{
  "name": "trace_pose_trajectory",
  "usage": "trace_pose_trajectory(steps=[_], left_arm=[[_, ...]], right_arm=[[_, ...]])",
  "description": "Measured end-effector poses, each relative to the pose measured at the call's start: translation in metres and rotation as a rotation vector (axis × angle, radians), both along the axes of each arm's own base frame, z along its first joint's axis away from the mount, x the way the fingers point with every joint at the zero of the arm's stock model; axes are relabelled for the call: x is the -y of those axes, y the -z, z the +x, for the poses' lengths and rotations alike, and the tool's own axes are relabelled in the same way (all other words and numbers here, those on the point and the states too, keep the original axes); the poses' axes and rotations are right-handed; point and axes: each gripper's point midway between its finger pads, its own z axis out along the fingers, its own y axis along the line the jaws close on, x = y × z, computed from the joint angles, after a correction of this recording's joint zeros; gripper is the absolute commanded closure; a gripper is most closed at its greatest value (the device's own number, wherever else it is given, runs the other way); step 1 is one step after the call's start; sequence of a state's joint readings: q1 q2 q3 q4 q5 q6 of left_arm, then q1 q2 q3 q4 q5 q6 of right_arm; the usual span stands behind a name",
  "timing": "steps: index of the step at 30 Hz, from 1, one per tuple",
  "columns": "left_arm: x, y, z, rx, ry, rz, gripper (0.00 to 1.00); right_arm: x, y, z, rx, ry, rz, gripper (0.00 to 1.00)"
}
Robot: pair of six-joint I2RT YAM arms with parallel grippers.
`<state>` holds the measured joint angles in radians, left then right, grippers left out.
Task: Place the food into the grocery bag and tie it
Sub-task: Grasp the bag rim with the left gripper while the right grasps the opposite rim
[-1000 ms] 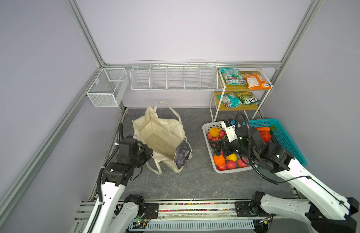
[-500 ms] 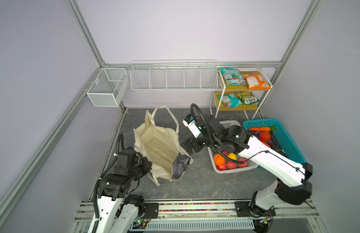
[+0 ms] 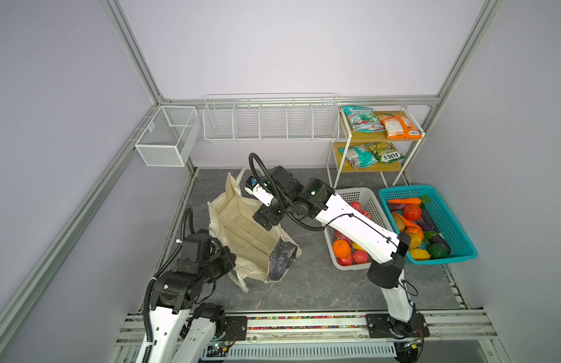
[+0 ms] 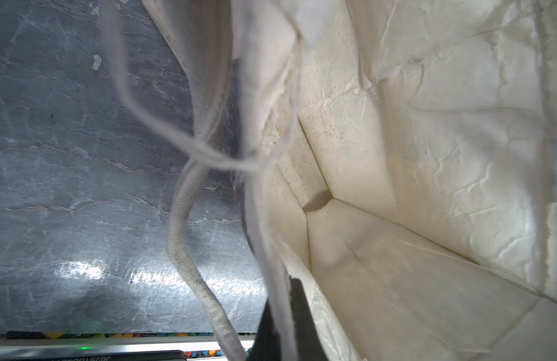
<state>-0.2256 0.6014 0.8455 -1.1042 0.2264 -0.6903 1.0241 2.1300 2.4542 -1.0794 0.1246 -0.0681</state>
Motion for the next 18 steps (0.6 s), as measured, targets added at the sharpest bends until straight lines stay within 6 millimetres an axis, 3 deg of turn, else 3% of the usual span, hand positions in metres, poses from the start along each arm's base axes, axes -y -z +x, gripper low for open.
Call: trace_pose_trajectory(steps=[6, 9, 13, 14, 18], left_arm=[[0.003, -0.002, 0.003, -0.005, 0.021, 0.005, 1.00], [0.003, -0.005, 0.004, -0.001, 0.028, 0.005, 1.00], [0.005, -0.011, 0.006, 0.014, 0.039, 0.006, 1.00], [0.005, -0.013, 0.006, 0.019, 0.043, 0.004, 1.00], [0.006, -0.022, 0.008, 0.044, 0.048, 0.001, 1.00]], right_arm=[[-0.007, 0.012, 0.025, 0.001, 0.006, 0.002, 0.01], [-0.005, 0.024, 0.034, -0.025, 0.026, -0.006, 0.21], [-0.003, 0.040, 0.046, -0.065, 0.054, -0.012, 0.87], [-0.002, 0.043, 0.047, -0.080, 0.063, -0.008, 0.93], [0.003, 0.039, 0.046, -0.126, 0.120, 0.019, 0.93]])
